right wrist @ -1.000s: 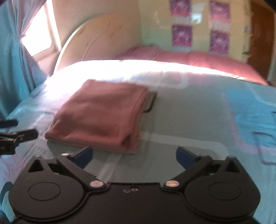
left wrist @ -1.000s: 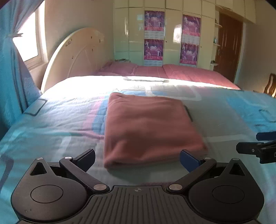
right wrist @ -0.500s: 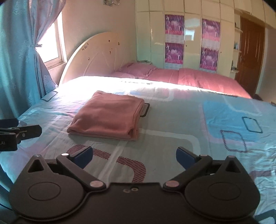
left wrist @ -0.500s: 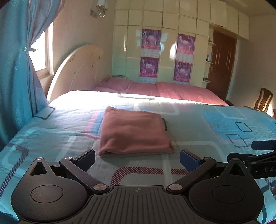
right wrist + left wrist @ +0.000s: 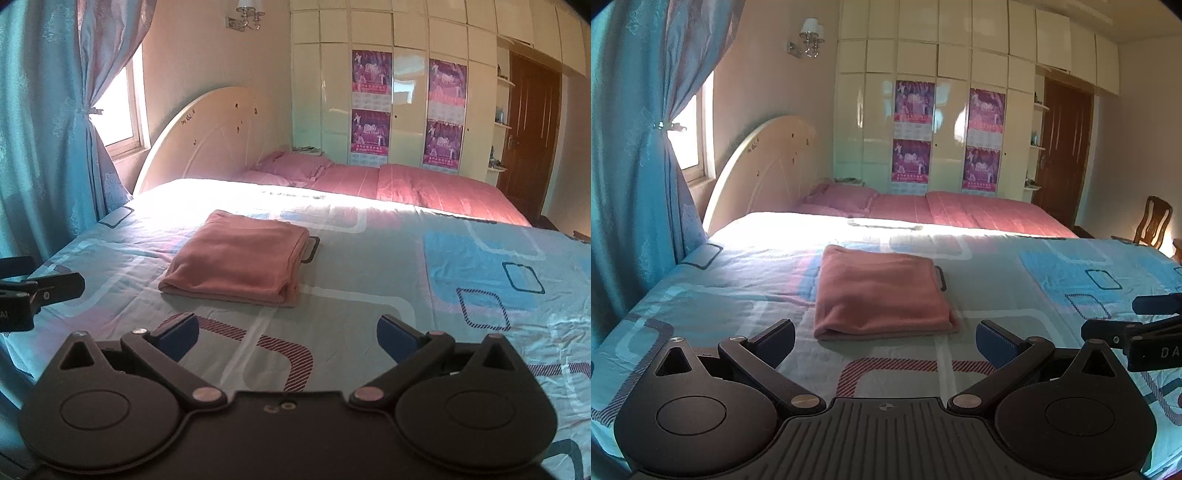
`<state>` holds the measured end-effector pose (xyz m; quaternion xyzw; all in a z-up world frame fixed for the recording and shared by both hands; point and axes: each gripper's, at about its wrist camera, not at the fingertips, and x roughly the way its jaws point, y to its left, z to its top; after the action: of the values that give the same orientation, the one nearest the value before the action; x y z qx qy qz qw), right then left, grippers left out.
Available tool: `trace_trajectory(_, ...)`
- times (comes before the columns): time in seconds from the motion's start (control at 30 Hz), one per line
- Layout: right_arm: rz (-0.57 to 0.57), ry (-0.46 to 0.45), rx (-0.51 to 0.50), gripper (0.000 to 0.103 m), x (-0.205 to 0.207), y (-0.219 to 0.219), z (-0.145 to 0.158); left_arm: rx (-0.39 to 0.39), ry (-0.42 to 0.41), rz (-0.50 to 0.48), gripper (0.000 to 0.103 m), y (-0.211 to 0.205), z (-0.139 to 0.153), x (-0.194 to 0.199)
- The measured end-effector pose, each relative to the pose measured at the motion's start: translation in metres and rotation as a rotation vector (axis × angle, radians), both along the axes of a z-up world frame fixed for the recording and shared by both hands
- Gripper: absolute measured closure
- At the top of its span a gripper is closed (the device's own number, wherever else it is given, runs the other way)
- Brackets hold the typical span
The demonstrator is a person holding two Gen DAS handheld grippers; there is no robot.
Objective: Fold small clothes
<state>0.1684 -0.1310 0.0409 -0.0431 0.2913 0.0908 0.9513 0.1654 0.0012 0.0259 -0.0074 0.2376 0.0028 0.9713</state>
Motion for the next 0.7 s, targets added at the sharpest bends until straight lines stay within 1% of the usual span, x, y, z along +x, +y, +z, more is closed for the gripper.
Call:
trace_trajectory(0.2,0.001,-0.018,0.001,0.001,-0.004,0.005,0.004,0.0,-0.014,-0.002,0.0,0.002,0.005,-0.003)
trace_trajectory(0.7,0.002,-0.023,-0.005,0.001,-0.007,0.01,0.006,-0.002,-0.019,-0.008,0.0,0.002,0.006,-0.005)
